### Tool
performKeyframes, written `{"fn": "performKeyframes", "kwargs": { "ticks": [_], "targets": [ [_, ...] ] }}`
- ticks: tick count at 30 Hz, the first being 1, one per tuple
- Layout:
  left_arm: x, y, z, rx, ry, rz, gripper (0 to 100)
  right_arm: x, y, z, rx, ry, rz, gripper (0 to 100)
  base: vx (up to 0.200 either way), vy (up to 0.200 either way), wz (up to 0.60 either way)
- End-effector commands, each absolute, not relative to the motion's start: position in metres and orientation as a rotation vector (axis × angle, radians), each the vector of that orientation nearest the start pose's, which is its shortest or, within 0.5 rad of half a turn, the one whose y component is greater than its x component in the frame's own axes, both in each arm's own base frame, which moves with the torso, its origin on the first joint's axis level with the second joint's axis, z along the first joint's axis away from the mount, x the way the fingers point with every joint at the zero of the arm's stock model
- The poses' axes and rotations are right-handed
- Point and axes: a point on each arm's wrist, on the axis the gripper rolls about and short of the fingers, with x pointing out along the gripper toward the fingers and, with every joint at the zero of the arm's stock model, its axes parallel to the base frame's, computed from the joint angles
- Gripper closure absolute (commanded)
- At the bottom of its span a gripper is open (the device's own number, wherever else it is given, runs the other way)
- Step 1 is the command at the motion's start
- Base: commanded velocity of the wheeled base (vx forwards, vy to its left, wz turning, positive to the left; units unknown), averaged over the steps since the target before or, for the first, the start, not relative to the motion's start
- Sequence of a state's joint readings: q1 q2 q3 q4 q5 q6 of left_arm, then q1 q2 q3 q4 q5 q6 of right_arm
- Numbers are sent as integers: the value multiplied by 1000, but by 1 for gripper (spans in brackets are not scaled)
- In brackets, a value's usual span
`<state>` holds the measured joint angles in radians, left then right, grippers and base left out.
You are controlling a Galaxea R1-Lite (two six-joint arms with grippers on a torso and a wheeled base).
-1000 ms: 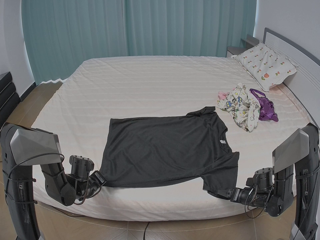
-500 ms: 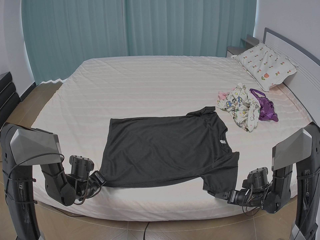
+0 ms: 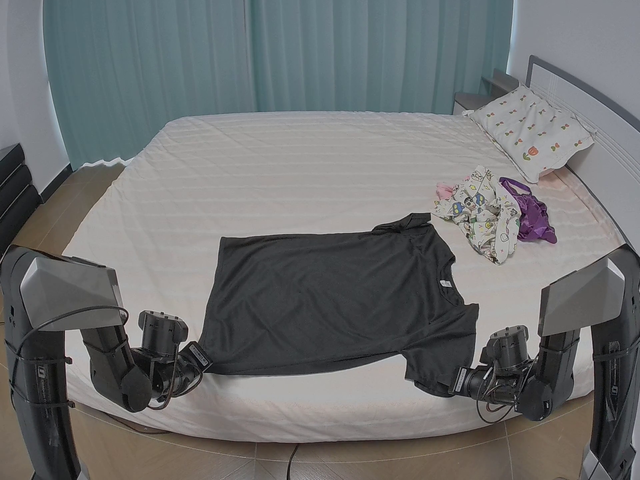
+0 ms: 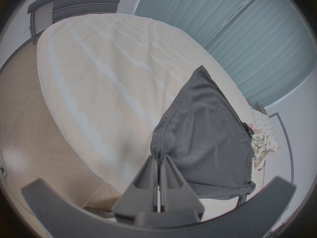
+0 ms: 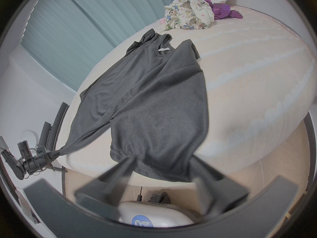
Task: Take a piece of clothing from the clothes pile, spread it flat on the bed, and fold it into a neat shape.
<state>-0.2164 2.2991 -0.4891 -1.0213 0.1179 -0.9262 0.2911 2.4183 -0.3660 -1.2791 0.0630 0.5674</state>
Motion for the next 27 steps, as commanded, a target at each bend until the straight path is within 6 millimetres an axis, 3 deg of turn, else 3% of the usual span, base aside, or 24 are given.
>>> {"fn": "performKeyframes", "kwargs": {
  "ticks": [1,10,11,15,22,27],
  "targets": [
    [297,-63,-36,-747,755,271,100,273,85,-67,443,851,109,100,0,0,0],
    [297,-62,-36,-748,756,271,100,261,70,-51,503,861,95,100,0,0,0],
    [296,-62,-35,-751,758,267,100,258,57,-43,540,855,98,100,0,0,0],
    [294,-60,-34,-748,758,270,100,245,38,-29,592,862,108,100,0,0,0],
    [287,-59,-5,-764,688,229,100,229,25,-16,591,851,107,100,0,0,0],
    [286,-55,16,-768,623,204,100,235,17,9,616,711,143,100,0,0,0]
  ]
}}
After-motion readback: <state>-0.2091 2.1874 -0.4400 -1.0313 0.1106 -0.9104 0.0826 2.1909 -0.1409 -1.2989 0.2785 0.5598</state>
